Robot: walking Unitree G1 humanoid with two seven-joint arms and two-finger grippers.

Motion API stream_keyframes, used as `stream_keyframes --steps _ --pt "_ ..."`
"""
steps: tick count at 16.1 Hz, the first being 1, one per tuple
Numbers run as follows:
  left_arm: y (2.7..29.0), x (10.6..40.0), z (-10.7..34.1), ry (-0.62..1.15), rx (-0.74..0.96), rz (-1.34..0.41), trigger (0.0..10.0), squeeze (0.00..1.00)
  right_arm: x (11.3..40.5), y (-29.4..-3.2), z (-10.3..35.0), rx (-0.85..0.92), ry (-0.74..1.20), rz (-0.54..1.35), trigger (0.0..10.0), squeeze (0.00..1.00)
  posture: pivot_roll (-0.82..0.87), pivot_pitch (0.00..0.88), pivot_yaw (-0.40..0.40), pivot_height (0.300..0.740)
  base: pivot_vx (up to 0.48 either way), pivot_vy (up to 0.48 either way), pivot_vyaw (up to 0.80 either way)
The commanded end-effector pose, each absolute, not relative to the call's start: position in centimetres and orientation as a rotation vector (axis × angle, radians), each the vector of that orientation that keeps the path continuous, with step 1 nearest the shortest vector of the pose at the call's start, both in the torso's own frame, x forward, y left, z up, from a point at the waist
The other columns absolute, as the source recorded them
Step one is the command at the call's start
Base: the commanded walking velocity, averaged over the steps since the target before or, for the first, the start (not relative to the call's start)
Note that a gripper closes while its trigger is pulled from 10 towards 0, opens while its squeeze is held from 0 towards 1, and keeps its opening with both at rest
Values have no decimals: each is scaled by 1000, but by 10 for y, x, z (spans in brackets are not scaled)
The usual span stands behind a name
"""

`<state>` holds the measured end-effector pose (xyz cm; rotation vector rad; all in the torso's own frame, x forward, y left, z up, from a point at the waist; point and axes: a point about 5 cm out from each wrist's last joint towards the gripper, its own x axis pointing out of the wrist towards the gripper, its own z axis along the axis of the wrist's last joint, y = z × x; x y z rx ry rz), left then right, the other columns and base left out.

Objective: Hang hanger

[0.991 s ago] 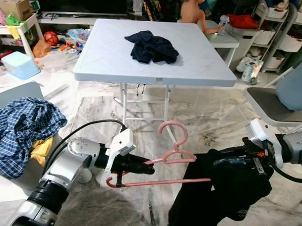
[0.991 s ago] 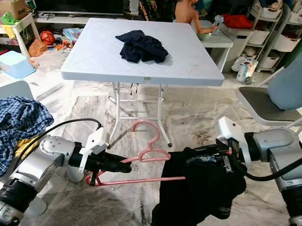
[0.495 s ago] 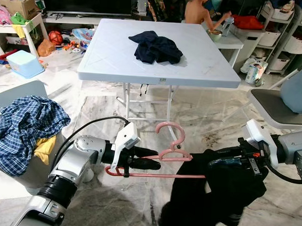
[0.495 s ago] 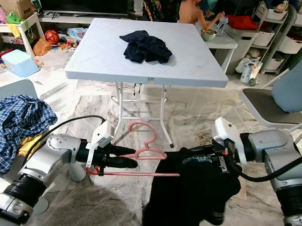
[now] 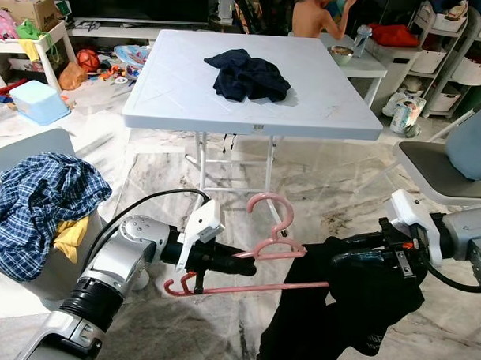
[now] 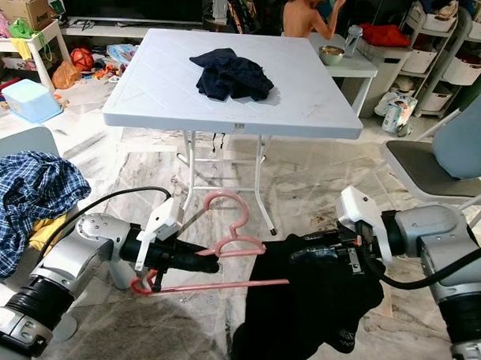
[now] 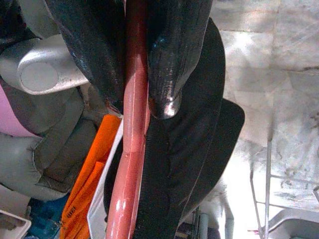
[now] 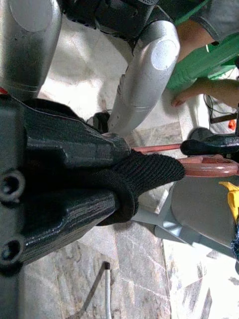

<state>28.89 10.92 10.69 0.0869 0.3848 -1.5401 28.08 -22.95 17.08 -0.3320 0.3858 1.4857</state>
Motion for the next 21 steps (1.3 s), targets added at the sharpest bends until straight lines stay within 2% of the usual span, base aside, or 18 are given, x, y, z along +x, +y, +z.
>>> stream_keyframes --steps 1,2,3,4,7,10,14,18,21 --pt "114 292 105 399 105 -1496 0 0 286 -225 183 -364 317 1485 10000 0 -103 0 -44 740 0 0 0" --pt "113 295 108 357 93 -1459 0 0 288 -223 182 -348 327 1483 10000 0 -104 0 -45 740 0 0 0" --pt "112 299 111 316 77 -1420 0 0 289 -221 182 -328 333 1486 10000 800 -102 0 -47 740 0 0 0" --pt "112 301 111 291 91 -1393 0 0 292 -217 183 -296 347 1483 10000 1000 -101 0 -49 740 0 0 0" --pt "111 303 111 245 60 -1326 0 0 303 -212 183 -336 312 1415 10000 1000 -106 0 -57 740 0 0 0" --pt "112 297 100 214 10 -1243 0 0 327 -207 177 -473 194 1175 10000 1000 -111 0 -60 740 0 0 0" --pt "114 289 99 195 8 -1215 0 0 328 -202 167 -453 196 1166 10000 1000 -104 0 -62 740 0 0 0" --pt "111 289 97 169 -20 -1156 0 0 339 -196 169 -525 122 1092 10000 1000 -100 0 -78 740 0 0 0" --pt "110 292 98 147 -27 -1099 0 0 352 -205 171 -543 61 856 10000 1000 -110 0 -80 740 0 0 0"
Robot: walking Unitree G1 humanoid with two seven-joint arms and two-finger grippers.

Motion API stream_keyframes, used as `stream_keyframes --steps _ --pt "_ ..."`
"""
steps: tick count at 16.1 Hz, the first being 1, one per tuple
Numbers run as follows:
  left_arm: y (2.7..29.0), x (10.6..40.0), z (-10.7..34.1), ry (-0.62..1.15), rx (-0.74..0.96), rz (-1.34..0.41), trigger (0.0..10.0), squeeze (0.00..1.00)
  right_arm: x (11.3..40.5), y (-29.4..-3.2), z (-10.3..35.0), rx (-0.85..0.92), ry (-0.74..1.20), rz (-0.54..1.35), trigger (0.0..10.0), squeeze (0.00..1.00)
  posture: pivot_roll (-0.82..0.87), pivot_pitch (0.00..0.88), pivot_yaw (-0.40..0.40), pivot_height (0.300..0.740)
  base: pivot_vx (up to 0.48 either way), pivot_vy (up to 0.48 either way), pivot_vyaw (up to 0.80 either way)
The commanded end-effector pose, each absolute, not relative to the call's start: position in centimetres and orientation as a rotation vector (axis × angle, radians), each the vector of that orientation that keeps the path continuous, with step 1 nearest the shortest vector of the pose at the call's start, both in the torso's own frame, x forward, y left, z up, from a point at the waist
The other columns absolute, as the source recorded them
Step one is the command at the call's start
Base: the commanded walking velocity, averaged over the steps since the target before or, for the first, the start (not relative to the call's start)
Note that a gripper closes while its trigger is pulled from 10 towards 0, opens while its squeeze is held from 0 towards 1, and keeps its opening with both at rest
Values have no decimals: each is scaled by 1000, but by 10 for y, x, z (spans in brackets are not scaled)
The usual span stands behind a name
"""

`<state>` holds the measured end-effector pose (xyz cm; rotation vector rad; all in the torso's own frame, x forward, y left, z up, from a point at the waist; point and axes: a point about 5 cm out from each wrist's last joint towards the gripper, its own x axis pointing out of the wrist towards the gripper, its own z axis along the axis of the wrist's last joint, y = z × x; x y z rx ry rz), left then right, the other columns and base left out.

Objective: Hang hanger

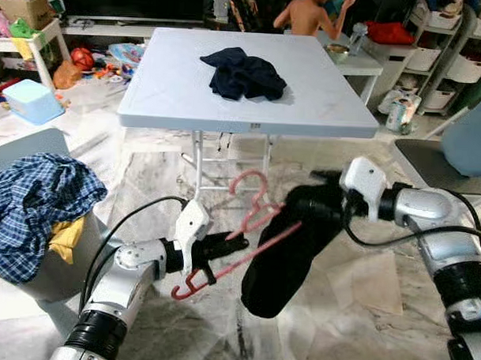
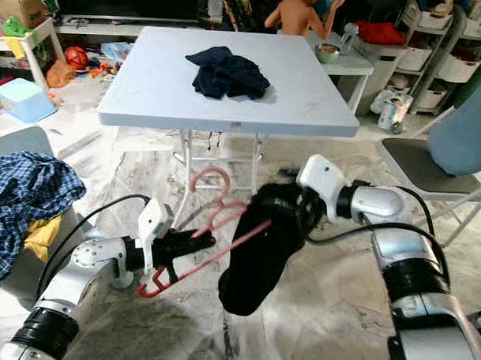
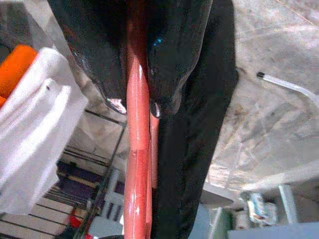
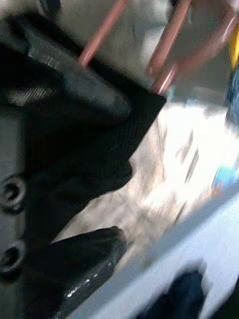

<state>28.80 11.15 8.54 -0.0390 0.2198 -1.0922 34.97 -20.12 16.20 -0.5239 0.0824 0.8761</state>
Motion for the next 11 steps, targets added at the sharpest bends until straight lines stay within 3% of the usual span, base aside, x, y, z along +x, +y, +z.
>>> stream_keyframes --steps 1,6,11 --pt "107 293 99 144 -37 -1095 0 0 357 -210 166 -494 36 716 10000 1000 -108 0 -78 740 0 0 0" --pt "104 297 108 110 -87 -1053 0 0 352 -213 150 -463 38 598 10000 1000 -117 0 -69 740 0 0 0" --pt "103 302 111 99 -89 -1033 0 0 347 -214 136 -435 161 662 10000 1000 -118 0 -67 740 0 0 0"
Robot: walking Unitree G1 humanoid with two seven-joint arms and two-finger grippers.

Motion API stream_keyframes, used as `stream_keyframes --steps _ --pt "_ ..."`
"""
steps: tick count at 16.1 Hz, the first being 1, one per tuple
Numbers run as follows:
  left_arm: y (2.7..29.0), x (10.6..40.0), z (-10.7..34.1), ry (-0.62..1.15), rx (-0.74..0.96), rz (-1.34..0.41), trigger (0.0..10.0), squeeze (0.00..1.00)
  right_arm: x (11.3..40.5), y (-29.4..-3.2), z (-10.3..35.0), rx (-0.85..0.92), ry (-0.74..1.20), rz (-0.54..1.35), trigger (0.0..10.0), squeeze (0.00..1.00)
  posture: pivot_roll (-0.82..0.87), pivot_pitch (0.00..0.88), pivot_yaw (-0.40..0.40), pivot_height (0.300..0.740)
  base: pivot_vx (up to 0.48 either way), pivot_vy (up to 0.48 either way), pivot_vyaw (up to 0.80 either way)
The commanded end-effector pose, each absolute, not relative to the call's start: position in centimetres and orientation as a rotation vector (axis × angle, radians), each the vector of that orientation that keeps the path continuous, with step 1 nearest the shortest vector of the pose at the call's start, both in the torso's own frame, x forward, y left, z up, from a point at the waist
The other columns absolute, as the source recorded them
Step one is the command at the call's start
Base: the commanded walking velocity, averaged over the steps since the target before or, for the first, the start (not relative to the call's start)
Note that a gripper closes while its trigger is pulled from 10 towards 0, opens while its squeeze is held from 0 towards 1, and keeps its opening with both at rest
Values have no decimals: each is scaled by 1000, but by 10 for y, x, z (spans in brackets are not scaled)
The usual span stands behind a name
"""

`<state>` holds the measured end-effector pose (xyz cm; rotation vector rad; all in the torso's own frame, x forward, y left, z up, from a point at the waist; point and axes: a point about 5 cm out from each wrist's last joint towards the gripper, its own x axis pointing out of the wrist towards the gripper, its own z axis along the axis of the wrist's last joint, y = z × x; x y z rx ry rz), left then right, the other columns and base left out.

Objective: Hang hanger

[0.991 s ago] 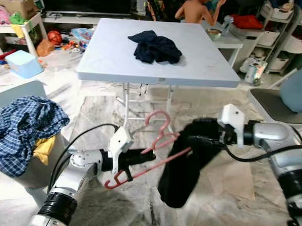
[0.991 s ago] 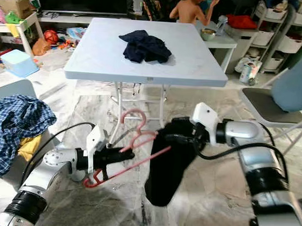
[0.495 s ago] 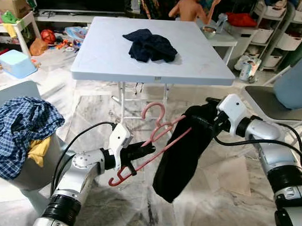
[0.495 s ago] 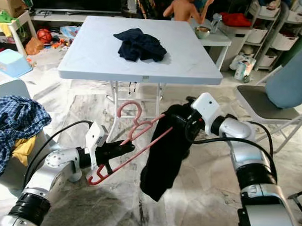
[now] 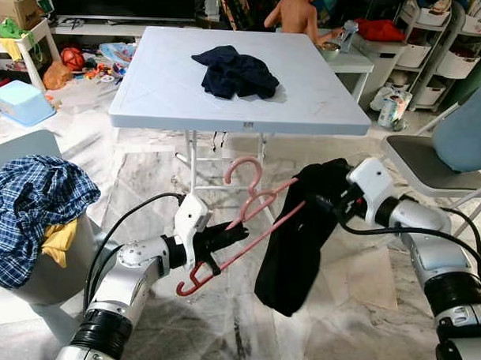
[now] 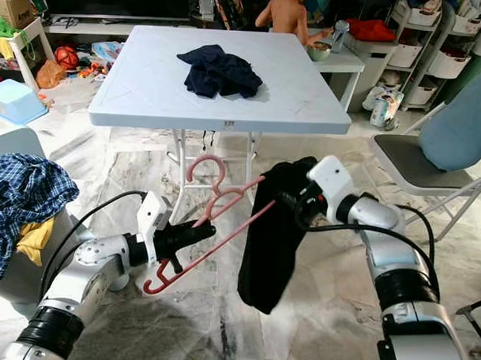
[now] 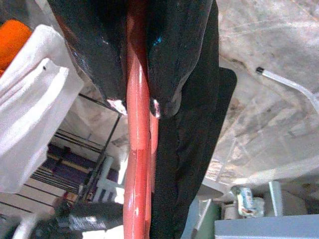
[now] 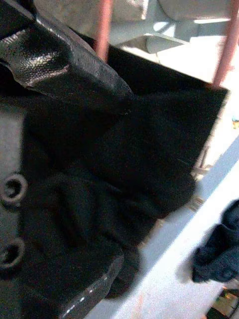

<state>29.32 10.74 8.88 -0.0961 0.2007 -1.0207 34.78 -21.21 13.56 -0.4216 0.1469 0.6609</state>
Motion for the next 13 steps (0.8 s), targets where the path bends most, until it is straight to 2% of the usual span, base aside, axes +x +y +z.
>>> stream_keyframes --steps 1,2,3,4,5,6,9,13 --pt "103 303 111 96 -93 -1022 0 0 347 -213 131 -439 180 653 10000 1000 -115 0 -68 740 0 0 0" --pt "102 302 112 93 -94 -1021 0 0 346 -207 126 -425 196 664 8392 1000 -111 0 -68 740 0 0 0" --pt "102 303 112 91 -95 -1015 0 0 345 -206 123 -430 210 663 3922 1000 -110 0 -68 740 0 0 0" --pt "103 303 112 90 -98 -1008 0 0 344 -203 120 -415 217 667 0 918 -109 0 -69 740 0 0 0" --pt "104 303 112 89 -103 -1005 0 0 344 -199 119 -391 216 675 0 380 -109 0 -70 740 0 0 0" --pt "105 303 112 91 -106 -1006 0 0 343 -194 118 -380 215 686 0 0 -107 0 -71 740 0 0 0" --pt "102 303 113 86 -113 -1008 0 0 347 -182 117 -343 196 657 0 0 -106 0 -73 740 0 0 0" --pt "99 300 112 94 -114 -1030 0 0 353 -186 118 -310 189 539 0 0 -108 0 -75 740 0 0 0"
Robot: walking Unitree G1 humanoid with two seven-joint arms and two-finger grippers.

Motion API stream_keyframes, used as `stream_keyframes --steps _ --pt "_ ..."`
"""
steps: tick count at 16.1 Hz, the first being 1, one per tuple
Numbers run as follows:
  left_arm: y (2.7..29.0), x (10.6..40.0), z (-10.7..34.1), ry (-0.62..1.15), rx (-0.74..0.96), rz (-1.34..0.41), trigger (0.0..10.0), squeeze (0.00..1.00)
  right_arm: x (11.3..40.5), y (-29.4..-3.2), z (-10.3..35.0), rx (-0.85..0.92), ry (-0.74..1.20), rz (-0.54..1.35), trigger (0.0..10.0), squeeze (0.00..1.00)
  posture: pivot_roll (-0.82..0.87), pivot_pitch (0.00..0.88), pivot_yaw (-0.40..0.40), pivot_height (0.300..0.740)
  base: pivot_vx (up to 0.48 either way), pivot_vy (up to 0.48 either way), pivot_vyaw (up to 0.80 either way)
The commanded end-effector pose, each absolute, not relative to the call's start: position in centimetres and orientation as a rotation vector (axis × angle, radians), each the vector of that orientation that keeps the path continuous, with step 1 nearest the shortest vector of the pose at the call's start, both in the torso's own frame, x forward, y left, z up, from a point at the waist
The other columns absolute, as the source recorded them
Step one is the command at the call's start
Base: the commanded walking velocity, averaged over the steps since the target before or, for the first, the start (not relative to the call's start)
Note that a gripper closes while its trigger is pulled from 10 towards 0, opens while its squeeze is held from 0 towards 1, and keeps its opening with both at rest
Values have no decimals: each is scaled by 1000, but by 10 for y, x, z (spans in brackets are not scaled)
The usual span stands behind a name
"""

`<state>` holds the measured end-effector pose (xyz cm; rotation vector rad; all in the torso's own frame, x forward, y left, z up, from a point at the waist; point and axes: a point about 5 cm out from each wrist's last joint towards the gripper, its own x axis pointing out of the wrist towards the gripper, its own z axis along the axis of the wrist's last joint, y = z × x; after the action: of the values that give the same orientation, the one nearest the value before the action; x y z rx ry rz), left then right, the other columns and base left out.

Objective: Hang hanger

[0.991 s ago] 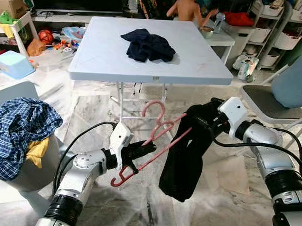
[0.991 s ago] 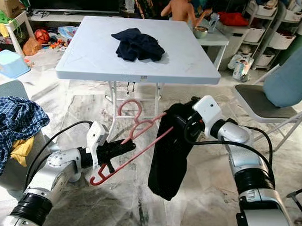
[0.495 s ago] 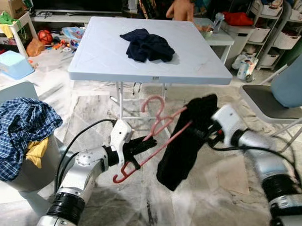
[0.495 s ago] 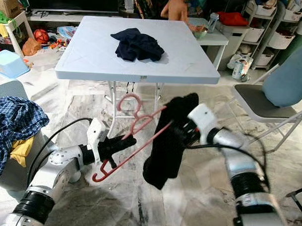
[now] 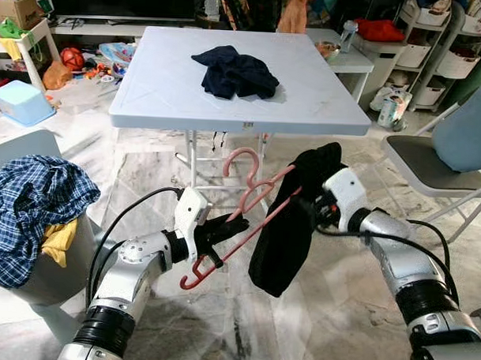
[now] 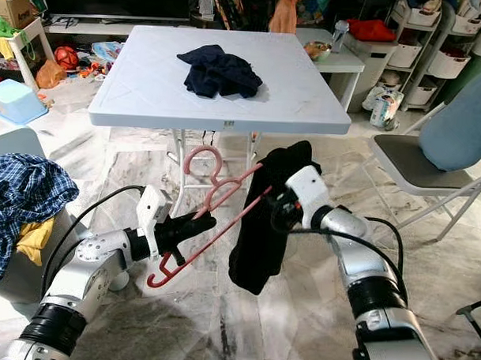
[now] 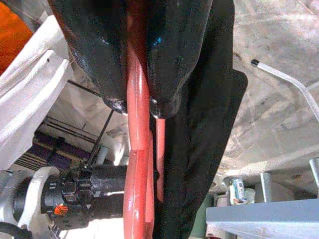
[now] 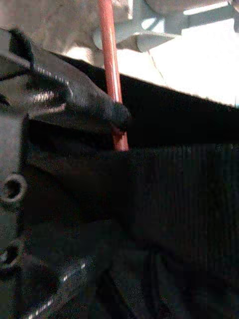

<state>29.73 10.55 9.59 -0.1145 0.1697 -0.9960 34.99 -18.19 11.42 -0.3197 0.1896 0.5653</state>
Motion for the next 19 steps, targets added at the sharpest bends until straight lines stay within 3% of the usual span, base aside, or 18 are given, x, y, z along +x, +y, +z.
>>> stream_keyframes --steps 1,14,19 --pt "99 300 112 94 -115 -1031 0 0 354 -189 118 -308 189 514 0 0 -107 0 -75 740 0 0 0" --pt "98 296 108 108 -120 -1044 0 0 363 -199 125 -256 160 375 0 0 -105 0 -84 740 0 0 0" --pt "98 294 104 122 -113 -1042 0 0 371 -207 148 -116 39 279 0 0 -106 0 -82 740 0 0 0"
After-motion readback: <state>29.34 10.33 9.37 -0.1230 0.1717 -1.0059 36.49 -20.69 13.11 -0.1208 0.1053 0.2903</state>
